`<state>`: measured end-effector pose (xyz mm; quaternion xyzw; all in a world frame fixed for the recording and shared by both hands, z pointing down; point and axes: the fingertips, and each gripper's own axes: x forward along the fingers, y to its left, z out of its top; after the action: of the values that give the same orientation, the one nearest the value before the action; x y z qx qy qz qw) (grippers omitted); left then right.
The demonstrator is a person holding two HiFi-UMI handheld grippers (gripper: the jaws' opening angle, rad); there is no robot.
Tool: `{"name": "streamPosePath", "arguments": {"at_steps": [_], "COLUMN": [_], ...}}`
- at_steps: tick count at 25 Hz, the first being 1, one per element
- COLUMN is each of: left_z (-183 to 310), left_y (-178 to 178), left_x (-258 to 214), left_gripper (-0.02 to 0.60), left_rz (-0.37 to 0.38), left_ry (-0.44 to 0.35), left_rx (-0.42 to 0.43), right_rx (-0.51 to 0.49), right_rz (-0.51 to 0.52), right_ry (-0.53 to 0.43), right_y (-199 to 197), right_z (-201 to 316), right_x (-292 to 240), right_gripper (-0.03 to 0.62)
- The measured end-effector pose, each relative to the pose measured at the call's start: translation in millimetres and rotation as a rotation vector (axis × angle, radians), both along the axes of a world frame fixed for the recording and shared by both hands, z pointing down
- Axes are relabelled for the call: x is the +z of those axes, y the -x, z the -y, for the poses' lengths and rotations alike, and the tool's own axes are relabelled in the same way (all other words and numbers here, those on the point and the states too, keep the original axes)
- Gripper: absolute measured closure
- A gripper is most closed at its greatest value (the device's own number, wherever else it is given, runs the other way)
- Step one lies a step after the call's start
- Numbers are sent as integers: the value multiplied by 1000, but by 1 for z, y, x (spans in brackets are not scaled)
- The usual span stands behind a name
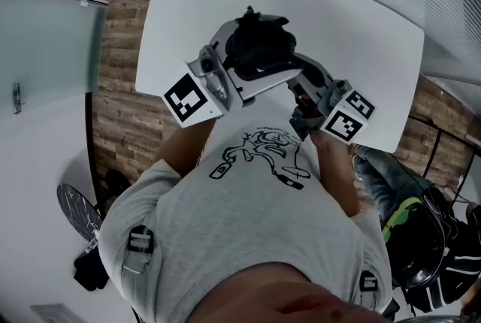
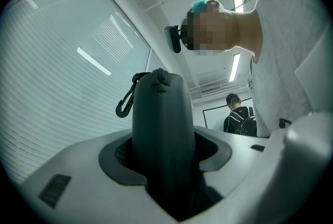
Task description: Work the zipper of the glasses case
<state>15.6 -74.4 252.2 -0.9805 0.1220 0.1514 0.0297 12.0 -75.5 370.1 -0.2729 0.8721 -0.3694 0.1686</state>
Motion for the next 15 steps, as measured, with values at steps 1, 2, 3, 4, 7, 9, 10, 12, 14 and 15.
{"name": "streamPosePath", "arguments": {"at_steps": [1,2,3,4,7,9,10,12,14,15], "left_z": [1,1,2,3,6,7,8,10,13,14], "left_y": [0,0,0,1,4,8,9,11,13,14], "left_x": [1,2,3,5,7,8,9,11,13,14], "left_gripper": [330,330,330,330,329,330,330,330,330,330], "left_rz": [6,14,20,24,26,28,30,36,41,42], "left_ry": [0,0,2,5,14,20,22,28,34,38], "left_rx": [-5,-11,-17,-23,-40,-54,-62,-76,-89,-96], "right_rx": [4,9,16,24,52,71,82,108,137,153], "right_rz": [-8,-20,-35,-51,-94,-119,-132,-166,-218,-251], "right_ry": [-3,-8,-13,-18,-25,-31,-36,-53,-78,-93], "right_y": [-1,-3,-4,-6,-13,-18,-20,-26,-33,-37], "right_z": [0,0,1,1,2,3,3,4,6,6], "right_x": [0,1,2,3,6,8,8,7,6,5], "right_gripper": [551,550,549,551,545,540,539,539,540,540]}}
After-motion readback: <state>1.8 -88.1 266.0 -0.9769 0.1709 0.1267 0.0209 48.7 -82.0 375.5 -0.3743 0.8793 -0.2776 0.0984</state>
